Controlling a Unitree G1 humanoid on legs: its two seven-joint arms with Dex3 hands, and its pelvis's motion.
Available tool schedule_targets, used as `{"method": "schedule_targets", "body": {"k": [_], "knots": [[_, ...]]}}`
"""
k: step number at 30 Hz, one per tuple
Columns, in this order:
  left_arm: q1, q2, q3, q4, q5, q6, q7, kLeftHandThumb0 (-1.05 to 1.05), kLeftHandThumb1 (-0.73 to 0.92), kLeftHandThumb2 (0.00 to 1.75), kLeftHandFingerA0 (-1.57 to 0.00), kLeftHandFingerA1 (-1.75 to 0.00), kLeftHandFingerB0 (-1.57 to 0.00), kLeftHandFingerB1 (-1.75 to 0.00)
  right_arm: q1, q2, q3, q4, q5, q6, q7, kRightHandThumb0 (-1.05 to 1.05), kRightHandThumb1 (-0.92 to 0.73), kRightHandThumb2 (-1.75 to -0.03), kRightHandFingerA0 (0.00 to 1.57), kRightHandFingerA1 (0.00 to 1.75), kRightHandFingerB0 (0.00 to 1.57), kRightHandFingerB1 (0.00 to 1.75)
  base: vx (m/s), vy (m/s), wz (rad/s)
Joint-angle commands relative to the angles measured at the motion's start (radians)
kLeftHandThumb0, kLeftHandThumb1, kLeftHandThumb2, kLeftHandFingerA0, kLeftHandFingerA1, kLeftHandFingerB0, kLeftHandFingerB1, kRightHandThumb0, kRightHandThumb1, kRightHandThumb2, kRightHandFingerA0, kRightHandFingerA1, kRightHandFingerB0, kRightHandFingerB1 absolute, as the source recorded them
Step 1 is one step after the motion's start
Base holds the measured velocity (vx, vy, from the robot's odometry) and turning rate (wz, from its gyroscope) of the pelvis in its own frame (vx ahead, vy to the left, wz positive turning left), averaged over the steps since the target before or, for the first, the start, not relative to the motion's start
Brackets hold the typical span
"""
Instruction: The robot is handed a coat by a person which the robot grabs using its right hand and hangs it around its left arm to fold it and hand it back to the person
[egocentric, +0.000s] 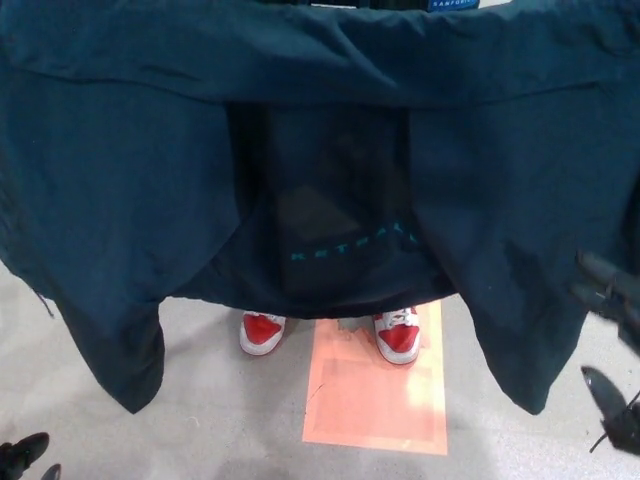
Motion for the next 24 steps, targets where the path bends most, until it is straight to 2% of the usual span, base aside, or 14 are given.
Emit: {"method": "schedule_targets", "body": {"k": [1,6,7,10,11,12,13,15,16,17,18,20,21,24], "knots": [[0.037,0.029,-0.011,-0.027,0.005,-0.066,-0.009,-0.80,0.92,0.73,-0.10,-0.25,-0.10,-0.25,-0.193,-0.082,-0.034,-0.710,0.113,0.125,-0.041,-0.79,-0.78,-0.64,0.28,0.31,0.25,0.29,0.00,0.000,0.00],[0.039,0.034,-0.017,-0.029,0.011,-0.071,-0.005,-0.81,0.92,0.74,-0.10,-0.26,-0.09,-0.24,-0.403,-0.121,-0.008,-0.624,0.061,0.225,0.006,-0.81,-0.77,-0.63,0.25,0.30,0.20,0.29,0.00,0.000,0.00],[0.037,0.037,-0.024,-0.028,0.020,-0.066,0.007,-0.87,0.80,0.85,-0.09,-0.27,-0.10,-0.28,-0.443,-0.143,-0.001,-0.617,0.046,0.272,0.028,-0.38,-0.39,-1.01,0.01,0.47,0.01,0.46,0.00,0.000,0.00],[0.034,0.036,-0.020,-0.033,0.015,-0.055,0.010,-0.87,0.80,0.84,-0.10,-0.29,-0.11,-0.29,-0.582,-0.172,0.034,-0.579,-0.073,0.393,0.066,-0.38,-0.39,-1.03,0.00,0.47,0.00,0.47,0.00,0.000,0.00],[0.032,0.037,-0.021,-0.036,0.014,-0.044,0.007,-0.87,0.80,0.84,-0.09,-0.28,-0.11,-0.29,-0.643,-0.187,0.062,-0.562,-0.073,0.476,0.095,-0.84,-0.65,-1.05,0.11,0.43,0.00,0.32,0.00,0.000,0.00],[0.030,0.038,-0.021,-0.037,0.013,-0.041,0.006,-0.83,0.92,0.72,-0.12,-0.26,-0.12,-0.26,-0.707,-0.198,0.089,-0.532,-0.085,0.537,0.122,-0.81,-0.65,-1.06,0.05,0.39,0.04,0.29,0.00,0.000,0.00],[0.029,0.036,-0.021,-0.040,0.013,-0.040,0.009,-0.88,0.79,0.84,-0.09,-0.28,-0.11,-0.30,-0.752,-0.203,0.109,-0.505,-0.108,0.572,0.135,-0.81,-0.66,-1.07,0.04,0.39,0.04,0.28,0.00,0.000,0.00],[0.030,0.034,-0.015,-0.047,0.002,-0.039,-0.007,-0.83,0.92,0.73,-0.12,-0.26,-0.12,-0.25,-0.800,-0.209,0.133,-0.464,-0.124,0.603,0.150,-0.84,-0.68,-1.05,0.08,0.37,0.07,0.25,0.00,0.000,0.00],[0.030,0.033,-0.013,-0.046,-0.002,-0.043,-0.013,-0.82,0.92,0.73,-0.11,-0.26,-0.10,-0.25,-0.814,-0.210,0.140,-0.449,-0.133,0.607,0.153,-0.84,-0.85,-0.68,0.10,0.26,0.08,0.22,0.00,0.000,0.00],[0.029,0.032,-0.009,-0.045,-0.007,-0.048,-0.020,-0.82,0.92,0.73,-0.11,-0.26,-0.10,-0.25,-0.831,-0.211,0.149,-0.430,-0.145,0.613,0.156,-0.84,-0.85,-0.68,0.10,0.26,0.08,0.22,0.00,0.000,0.00],[0.030,0.034,-0.012,-0.039,-0.002,-0.070,-0.018,-0.81,0.92,0.74,-0.11,-0.27,-0.10,-0.25,-0.866,-0.217,0.167,-0.386,-0.165,0.620,0.171,-0.88,-0.74,-1.07,0.09,0.33,0.09,0.22,0.00,0.000,0.00],[0.032,0.035,-0.012,-0.034,-0.002,-0.084,-0.022,-0.86,0.80,0.89,-0.10,-0.30,-0.07,-0.25,-0.933,-0.225,0.202,-0.293,-0.187,0.632,0.197,-0.87,-0.73,-1.06,0.09,0.31,0.08,0.25,0.00,0.000,0.00],[0.034,0.036,-0.011,-0.034,-0.004,-0.088,-0.026,-0.79,0.92,0.75,-0.10,-0.27,-0.08,-0.24,-0.966,-0.230,0.225,-0.249,-0.214,0.645,0.211,-0.88,-0.77,-1.10,0.07,0.25,0.07,0.20,0.00,0.000,0.00],[0.037,0.036,-0.003,-0.042,-0.015,-0.080,-0.037,-0.78,0.92,0.75,-0.11,-0.28,-0.09,-0.25,-1.058,-0.224,0.290,-0.113,-0.262,0.674,0.236,-0.87,-0.74,-1.07,0.07,0.31,0.07,0.21,0.00,0.000,0.00]]}}
